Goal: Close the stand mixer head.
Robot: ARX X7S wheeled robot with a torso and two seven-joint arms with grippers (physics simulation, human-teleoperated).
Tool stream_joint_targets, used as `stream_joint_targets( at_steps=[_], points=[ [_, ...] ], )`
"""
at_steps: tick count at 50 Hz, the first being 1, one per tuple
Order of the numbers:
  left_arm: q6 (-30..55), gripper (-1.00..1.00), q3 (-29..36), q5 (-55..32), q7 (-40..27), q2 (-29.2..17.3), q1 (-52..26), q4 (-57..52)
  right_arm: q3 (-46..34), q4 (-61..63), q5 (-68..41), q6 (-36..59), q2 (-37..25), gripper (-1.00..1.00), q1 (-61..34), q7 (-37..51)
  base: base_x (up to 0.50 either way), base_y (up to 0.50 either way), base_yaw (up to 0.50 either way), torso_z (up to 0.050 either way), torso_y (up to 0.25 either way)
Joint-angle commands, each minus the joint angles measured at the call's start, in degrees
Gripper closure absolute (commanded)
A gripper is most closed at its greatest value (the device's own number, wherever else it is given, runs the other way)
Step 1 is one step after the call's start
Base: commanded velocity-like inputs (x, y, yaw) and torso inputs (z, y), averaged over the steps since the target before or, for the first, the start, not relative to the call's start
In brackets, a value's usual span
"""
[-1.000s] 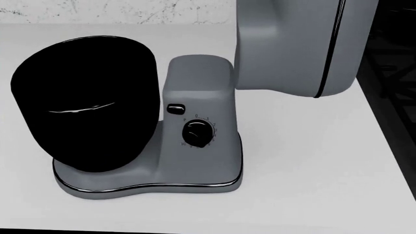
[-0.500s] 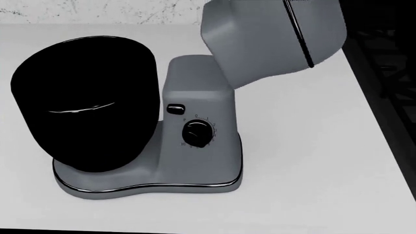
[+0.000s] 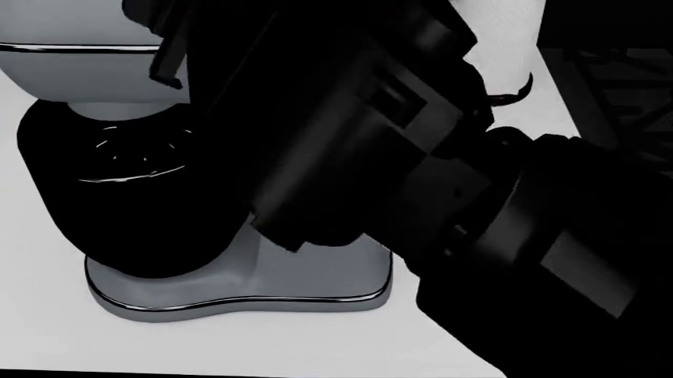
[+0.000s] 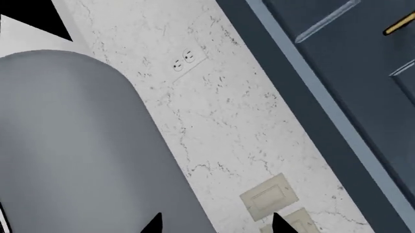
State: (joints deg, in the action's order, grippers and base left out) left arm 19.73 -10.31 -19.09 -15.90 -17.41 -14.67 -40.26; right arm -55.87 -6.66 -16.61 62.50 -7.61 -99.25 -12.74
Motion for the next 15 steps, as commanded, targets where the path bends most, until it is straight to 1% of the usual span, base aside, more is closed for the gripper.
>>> stream_joint_targets(
  at_steps=[1, 15],
  points=[
    [0.22, -1.0, -0.71, -0.98, -0.33, -0.36, 0.04, -0.53, -22.83, -37.29, -34.81, -2.58, 7.56, -1.0, 4.93, -7.02, 0.02, 0.01, 0.02, 0.0, 0.0],
    [0.12, -1.0, -0.47, -1.11, -0.65, -0.59, -0.01, -0.33, -23.1, -36.8, -36.56, -3.37, 6.51, -1.0, 5.43, -6.13, 0.02, 0.01, 0.02, 0.0, 0.0]
  ],
)
